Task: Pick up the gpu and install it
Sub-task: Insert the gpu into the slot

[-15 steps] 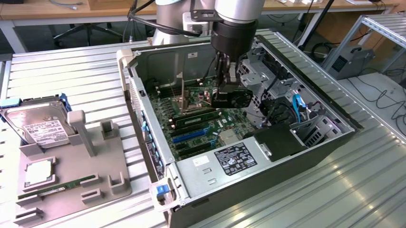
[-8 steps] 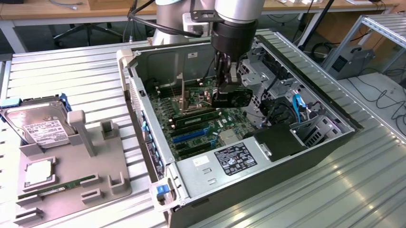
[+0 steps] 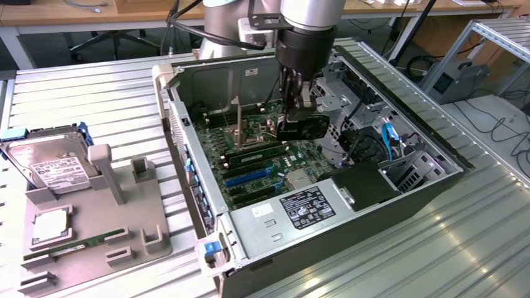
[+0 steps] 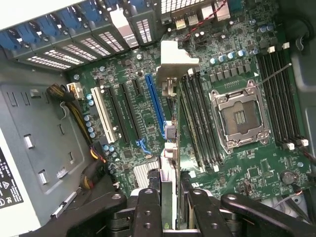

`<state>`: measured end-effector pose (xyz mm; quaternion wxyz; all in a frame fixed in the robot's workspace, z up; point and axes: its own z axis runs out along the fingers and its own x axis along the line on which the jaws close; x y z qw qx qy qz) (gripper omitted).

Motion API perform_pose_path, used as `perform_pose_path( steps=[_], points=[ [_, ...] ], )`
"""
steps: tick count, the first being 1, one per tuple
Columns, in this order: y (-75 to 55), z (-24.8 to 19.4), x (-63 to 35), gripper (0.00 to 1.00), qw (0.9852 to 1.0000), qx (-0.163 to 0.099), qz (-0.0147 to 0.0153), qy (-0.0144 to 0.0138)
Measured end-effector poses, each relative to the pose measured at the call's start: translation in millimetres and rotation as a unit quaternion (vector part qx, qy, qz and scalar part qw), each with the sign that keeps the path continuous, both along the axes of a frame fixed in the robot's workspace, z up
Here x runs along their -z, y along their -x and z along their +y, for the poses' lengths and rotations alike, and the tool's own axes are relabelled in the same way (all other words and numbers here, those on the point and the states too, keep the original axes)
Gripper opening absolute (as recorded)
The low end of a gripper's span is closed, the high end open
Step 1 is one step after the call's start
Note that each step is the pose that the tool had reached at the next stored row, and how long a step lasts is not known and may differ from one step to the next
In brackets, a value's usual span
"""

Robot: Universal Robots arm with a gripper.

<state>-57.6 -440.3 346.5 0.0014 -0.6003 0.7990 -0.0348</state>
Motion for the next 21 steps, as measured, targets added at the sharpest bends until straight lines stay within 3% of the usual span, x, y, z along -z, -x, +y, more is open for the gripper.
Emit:
perform_pose_path(
  steps=[21],
  points=[
    [0.0,0.0,0.0,0.26,0.9988,-0.048,0.0,0.0]
  ],
)
